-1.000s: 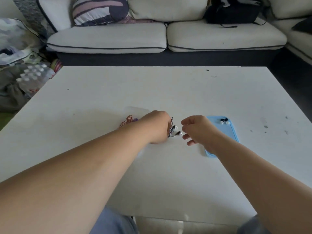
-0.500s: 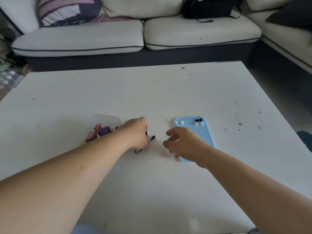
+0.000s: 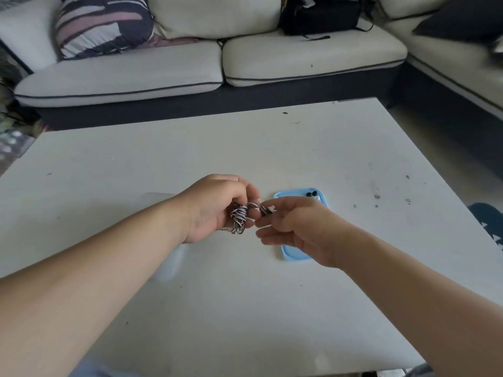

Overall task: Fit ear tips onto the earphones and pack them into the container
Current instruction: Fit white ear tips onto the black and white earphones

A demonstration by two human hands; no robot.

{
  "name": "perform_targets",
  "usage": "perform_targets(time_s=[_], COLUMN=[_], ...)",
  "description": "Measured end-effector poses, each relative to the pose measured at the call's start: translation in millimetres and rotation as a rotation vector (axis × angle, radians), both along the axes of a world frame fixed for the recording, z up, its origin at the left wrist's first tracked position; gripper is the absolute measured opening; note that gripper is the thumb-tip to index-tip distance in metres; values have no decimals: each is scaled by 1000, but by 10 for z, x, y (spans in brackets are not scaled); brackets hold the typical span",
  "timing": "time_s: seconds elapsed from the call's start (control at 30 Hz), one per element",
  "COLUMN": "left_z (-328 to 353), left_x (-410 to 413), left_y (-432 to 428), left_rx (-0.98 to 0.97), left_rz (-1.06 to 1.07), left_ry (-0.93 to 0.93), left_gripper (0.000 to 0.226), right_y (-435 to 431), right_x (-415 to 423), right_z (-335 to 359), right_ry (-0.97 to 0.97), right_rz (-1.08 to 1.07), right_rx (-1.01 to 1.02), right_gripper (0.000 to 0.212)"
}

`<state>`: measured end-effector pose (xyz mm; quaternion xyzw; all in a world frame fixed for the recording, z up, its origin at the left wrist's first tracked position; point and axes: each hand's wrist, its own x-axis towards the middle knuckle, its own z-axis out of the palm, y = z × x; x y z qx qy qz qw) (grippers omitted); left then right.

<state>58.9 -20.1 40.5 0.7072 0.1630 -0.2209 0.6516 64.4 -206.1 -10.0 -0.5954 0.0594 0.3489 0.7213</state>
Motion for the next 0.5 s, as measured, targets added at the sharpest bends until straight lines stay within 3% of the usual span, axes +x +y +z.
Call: perform_targets(time_s=[0.13,0.3,0.43,0.5], left_z=[8,-6,-35,-76], left_x=[-23,-39,-64,-78], left_y=[42,74,96,109], left_rx=[-92,-78,5,85], left_rz=[55,15,-21,-35], left_ry=[3,-7,-25,-51], left_gripper=[35,34,9,20], right_y=[-14,-8,15,23], right_x=[37,79,72,60], right_z=[5,-11,-11,13], right_ry=[86,44,14,-11], right_rz=[-55,-82,-118,-94], right_rx=[171,228,233,226], right_gripper=[36,29,19,16])
